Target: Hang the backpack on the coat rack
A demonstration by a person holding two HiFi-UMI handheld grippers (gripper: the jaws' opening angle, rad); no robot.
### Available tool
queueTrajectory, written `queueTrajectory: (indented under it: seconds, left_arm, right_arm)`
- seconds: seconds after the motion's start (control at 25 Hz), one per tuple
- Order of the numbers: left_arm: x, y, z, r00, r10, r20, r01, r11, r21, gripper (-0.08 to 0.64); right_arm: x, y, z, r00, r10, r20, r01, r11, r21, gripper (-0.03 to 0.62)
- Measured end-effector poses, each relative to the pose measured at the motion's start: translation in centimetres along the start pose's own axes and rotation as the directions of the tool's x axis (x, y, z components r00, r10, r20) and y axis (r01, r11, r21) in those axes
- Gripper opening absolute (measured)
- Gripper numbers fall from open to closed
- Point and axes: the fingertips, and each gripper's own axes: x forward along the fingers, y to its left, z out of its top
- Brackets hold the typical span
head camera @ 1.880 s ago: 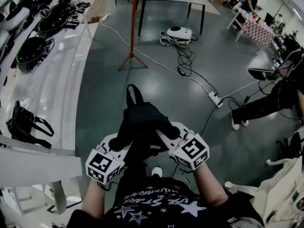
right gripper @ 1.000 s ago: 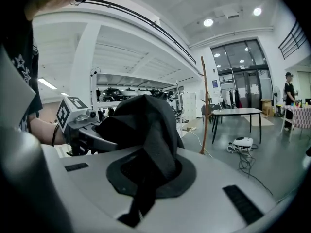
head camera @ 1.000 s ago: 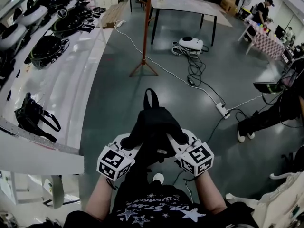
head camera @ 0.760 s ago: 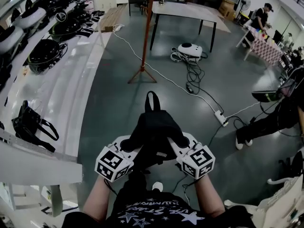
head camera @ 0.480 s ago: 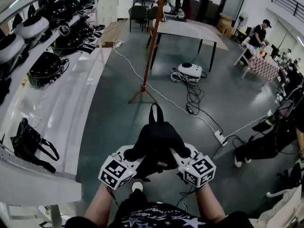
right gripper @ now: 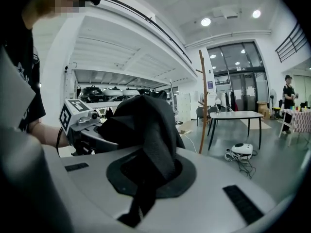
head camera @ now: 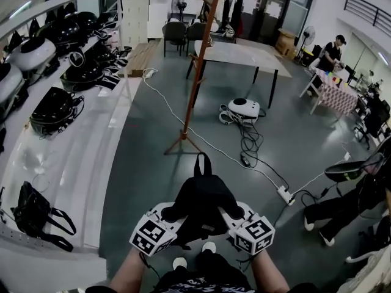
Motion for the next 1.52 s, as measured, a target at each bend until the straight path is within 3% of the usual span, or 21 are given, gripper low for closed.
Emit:
queueTrajectory:
  seconds: [0.16, 0.32, 0.8, 1.08, 1.36, 1.52]
  left_arm:
    - [4.1, 1.8, 0.3, 1.0, -0.014, -0.018, 0.013, 0.998, -0.064, 0.063]
    - [9.8, 5.1, 2.2, 0.999, 0.013, -0.035, -0.016, 0.998, -0.068, 0.063]
    - [24.9, 14.9, 16.0, 0.99, 0.141, 0.025, -0.142, 0.989, 0.036, 0.063]
    - [28.2, 18.7, 22.2, 0.982, 0.181, 0.048, -0.184, 0.98, 0.081, 0.063]
    - [29.9, 22.9, 28.4, 0.977, 0.185, 0.106, -0.198, 0.973, 0.119, 0.061]
    - [30.5, 26.8, 32.3, 0.979, 0.147, 0.141, -0.169, 0.973, 0.158, 0.061]
  right_arm:
    - [2.1, -4.3, -0.3, 1.0, 0.014, -0.02, -0.014, 1.0, -0.013, 0.017]
    - [5.0, -10.8, 0.6, 0.999, 0.044, -0.014, -0.044, 0.999, -0.015, 0.017]
    - [11.5, -30.0, 11.4, 0.982, 0.144, 0.125, -0.138, 0.989, -0.058, 0.017]
    - [13.8, -35.2, 17.6, 0.961, 0.204, 0.188, -0.175, 0.972, -0.16, 0.017]
    - [16.2, -38.6, 23.8, 0.939, 0.199, 0.28, -0.135, 0.964, -0.231, 0.017]
    - [18.6, -40.3, 28.1, 0.93, 0.174, 0.325, -0.087, 0.96, -0.267, 0.017]
